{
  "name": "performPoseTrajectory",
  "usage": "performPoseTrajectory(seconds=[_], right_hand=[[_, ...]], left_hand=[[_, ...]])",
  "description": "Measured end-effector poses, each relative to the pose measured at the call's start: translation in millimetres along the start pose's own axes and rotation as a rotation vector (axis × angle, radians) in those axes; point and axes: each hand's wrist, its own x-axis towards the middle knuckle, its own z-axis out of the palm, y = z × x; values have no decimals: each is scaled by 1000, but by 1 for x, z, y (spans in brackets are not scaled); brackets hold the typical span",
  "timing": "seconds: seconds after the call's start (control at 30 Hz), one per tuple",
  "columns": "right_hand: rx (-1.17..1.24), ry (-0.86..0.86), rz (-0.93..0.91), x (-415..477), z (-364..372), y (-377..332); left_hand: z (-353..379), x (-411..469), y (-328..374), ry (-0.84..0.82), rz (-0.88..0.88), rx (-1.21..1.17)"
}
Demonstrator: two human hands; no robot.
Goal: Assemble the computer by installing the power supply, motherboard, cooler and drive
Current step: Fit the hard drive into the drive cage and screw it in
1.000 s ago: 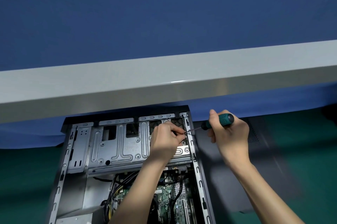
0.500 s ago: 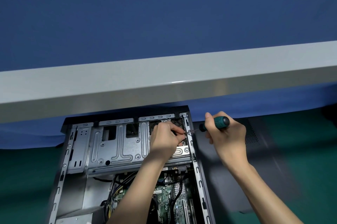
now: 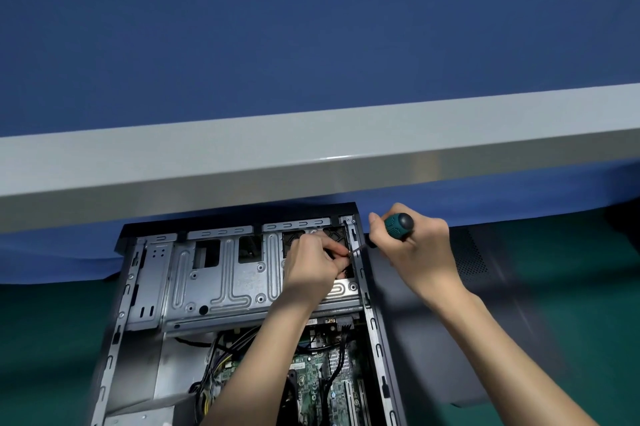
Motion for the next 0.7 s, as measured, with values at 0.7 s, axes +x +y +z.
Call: performPoseTrajectory(seconds=[0.7], right_hand=[[-41, -150, 56, 16, 4, -9]], left_hand=[[-8, -15, 15, 63, 241, 351]])
